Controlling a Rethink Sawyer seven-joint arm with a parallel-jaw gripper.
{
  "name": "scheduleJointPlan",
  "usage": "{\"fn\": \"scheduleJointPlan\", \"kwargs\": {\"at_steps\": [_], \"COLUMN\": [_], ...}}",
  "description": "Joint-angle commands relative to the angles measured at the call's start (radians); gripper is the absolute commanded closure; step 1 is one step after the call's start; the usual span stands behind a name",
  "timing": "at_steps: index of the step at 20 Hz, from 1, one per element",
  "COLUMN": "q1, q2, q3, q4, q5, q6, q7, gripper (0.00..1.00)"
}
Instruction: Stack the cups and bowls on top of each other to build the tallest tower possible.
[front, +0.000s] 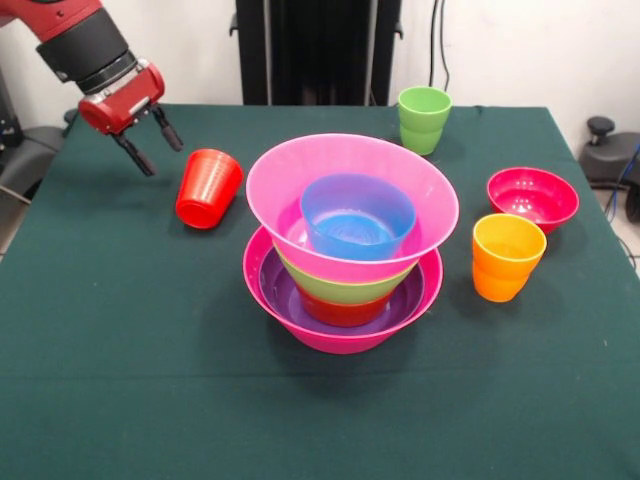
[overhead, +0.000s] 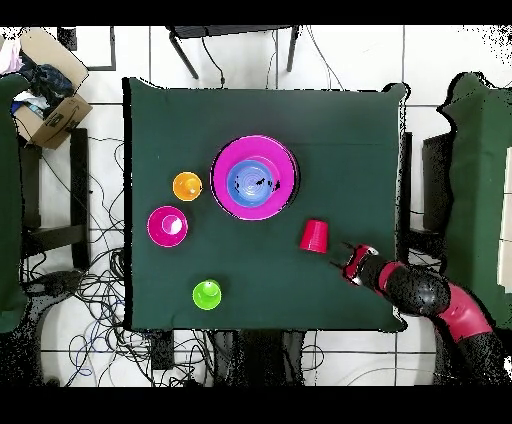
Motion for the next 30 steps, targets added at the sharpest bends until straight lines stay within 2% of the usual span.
{"fn": "scheduleJointPlan", "kwargs": {"at_steps": [1, 15, 22, 30], "q1": [0.051, 0.055, 0.065, 0.077], "q2": [0.019, 0.036, 0.056, 0.08], "q3": [-0.076, -0.1, -0.115, -0.131], "q4": [0.029, 0.07, 0.074, 0.08], "q5": [-0.062, -0.08, -0.083, -0.067], "q6": [-0.03, -0.11, -0.204, -0.272], "q7": [0.033, 0.086, 0.13, 0.136], "gripper": [0.0, 0.0, 0.0, 0.0]}}
